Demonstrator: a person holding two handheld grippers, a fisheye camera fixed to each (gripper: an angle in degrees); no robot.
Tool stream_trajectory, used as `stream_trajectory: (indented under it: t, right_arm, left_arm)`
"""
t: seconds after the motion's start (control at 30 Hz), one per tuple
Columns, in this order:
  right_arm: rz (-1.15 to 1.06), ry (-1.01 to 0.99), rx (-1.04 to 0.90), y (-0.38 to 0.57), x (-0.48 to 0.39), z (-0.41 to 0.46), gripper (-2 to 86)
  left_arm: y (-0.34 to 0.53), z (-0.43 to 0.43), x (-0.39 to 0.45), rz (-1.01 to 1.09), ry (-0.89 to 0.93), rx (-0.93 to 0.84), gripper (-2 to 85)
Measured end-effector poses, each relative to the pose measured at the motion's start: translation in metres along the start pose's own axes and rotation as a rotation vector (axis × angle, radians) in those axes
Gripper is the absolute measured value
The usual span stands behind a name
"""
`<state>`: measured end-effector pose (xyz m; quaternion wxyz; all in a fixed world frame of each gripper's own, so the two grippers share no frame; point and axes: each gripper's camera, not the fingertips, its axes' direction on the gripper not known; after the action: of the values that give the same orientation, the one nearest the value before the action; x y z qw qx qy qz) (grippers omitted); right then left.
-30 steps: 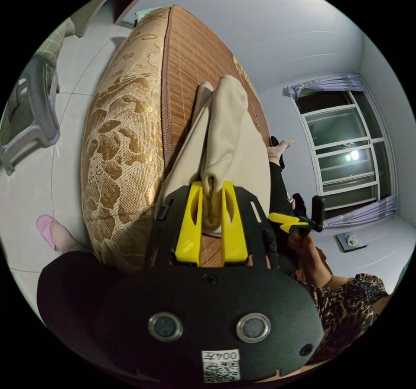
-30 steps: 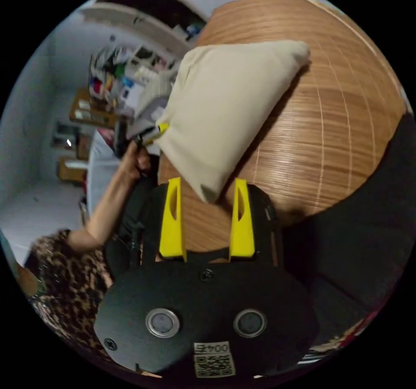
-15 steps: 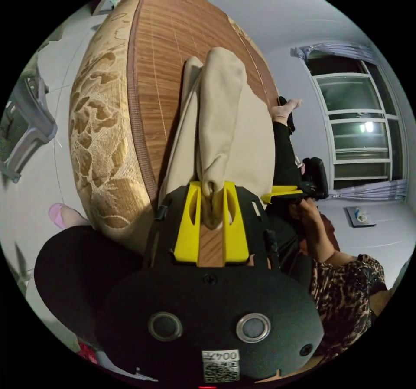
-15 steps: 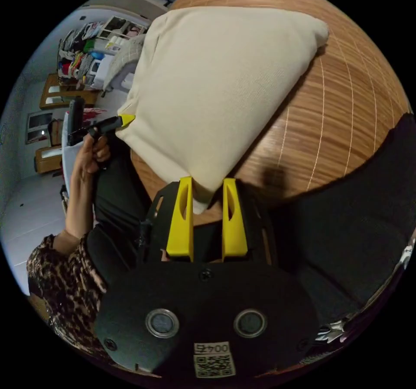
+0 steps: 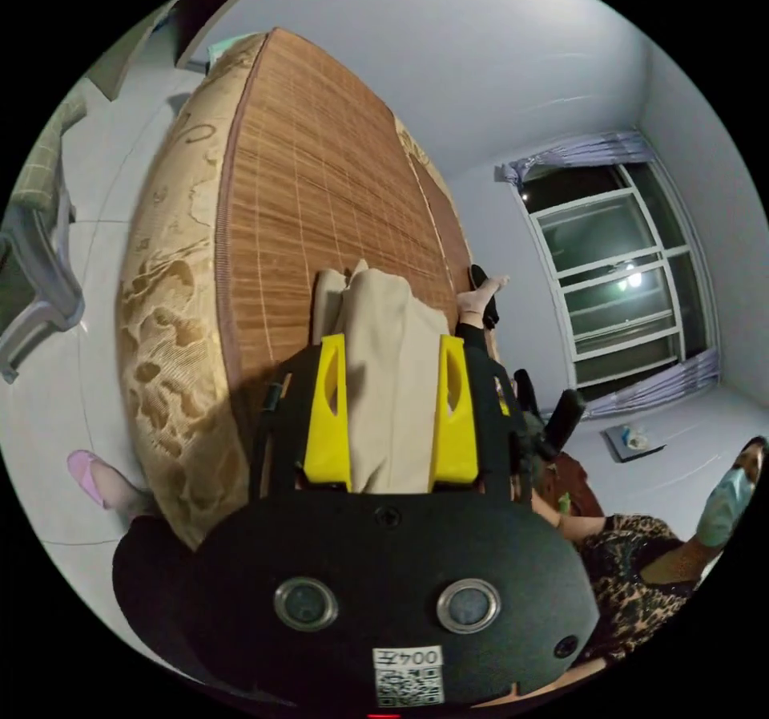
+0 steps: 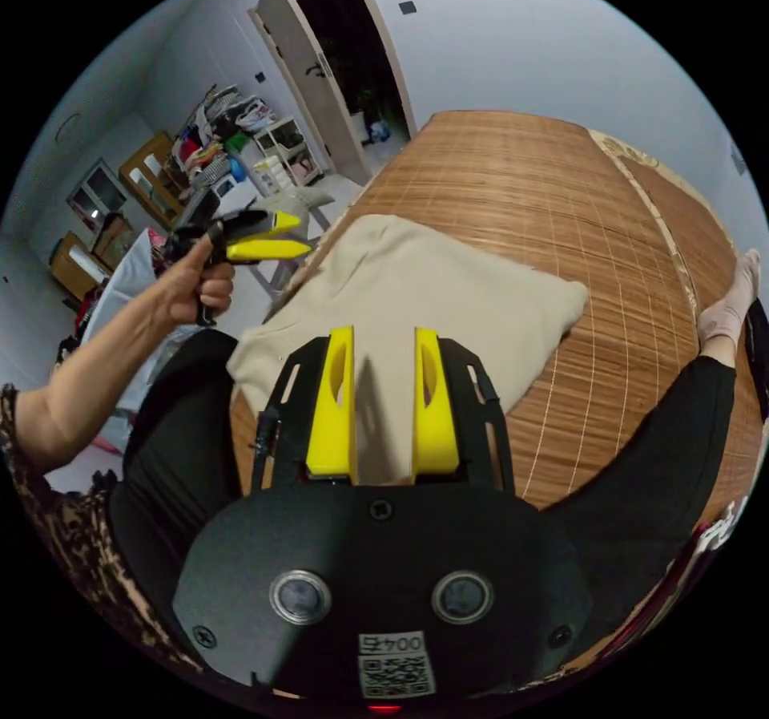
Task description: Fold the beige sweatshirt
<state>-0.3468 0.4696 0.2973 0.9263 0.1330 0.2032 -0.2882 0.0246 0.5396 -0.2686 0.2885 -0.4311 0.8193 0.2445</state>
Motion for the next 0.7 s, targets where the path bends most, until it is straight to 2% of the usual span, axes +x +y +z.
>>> stream_trajectory:
  t: [0.07, 0.17, 0.27, 0.37, 0.4, 0.43, 0.47, 0.53, 0.63, 0.7]
  right_arm:
    - [-0.005, 0.037, -0.030, 0.010, 0.005, 0.020, 9.5]
    - [-0.006, 0.028, 0.034, 0.030, 0.012, 0.027, 8.6]
    - [0.002, 0.022, 0.034, 0.033, 0.016, 0.030, 8.5]
    - [0.013, 0.009, 0.044, 0.037, 0.019, 0.030, 8.4]
    - [0.021, 0.004, 0.046, 0.038, 0.021, 0.030, 8.2]
    - [0.032, -0.004, 0.050, 0.039, 0.023, 0.029, 8.1]
    - [0.039, -0.008, 0.052, 0.039, 0.024, 0.029, 8.0]
    - [0.058, -0.026, 0.058, 0.041, 0.029, 0.029, 7.6]
    - [0.066, -0.034, 0.056, 0.040, 0.032, 0.030, 7.3]
    - [0.067, -0.034, 0.055, 0.040, 0.032, 0.029, 7.2]
  left_arm:
    - [-0.011, 0.023, 0.005, -0.025, 0.007, -0.031, 15.8]
    - [-0.021, 0.061, 0.019, -0.041, -0.018, -0.109, 14.5]
    - [-0.011, 0.081, 0.057, 0.040, -0.064, -0.098, 7.3]
    - [0.030, 0.091, 0.144, 0.367, -0.191, -0.010, 4.5]
    - [0.059, 0.099, 0.188, 0.549, -0.271, 0.007, 3.8]
    - [0.097, 0.112, 0.232, 0.744, -0.399, 0.019, 3.3]
    - [0.118, 0.121, 0.253, 0.845, -0.479, 0.020, 3.0]
    - [0.197, 0.173, 0.305, 1.198, -0.834, -0.013, 2.3]
    - [0.259, 0.218, 0.316, 1.401, -1.154, 0.114, 1.9]
    - [0.272, 0.229, 0.318, 1.436, -1.196, 0.134, 1.9]
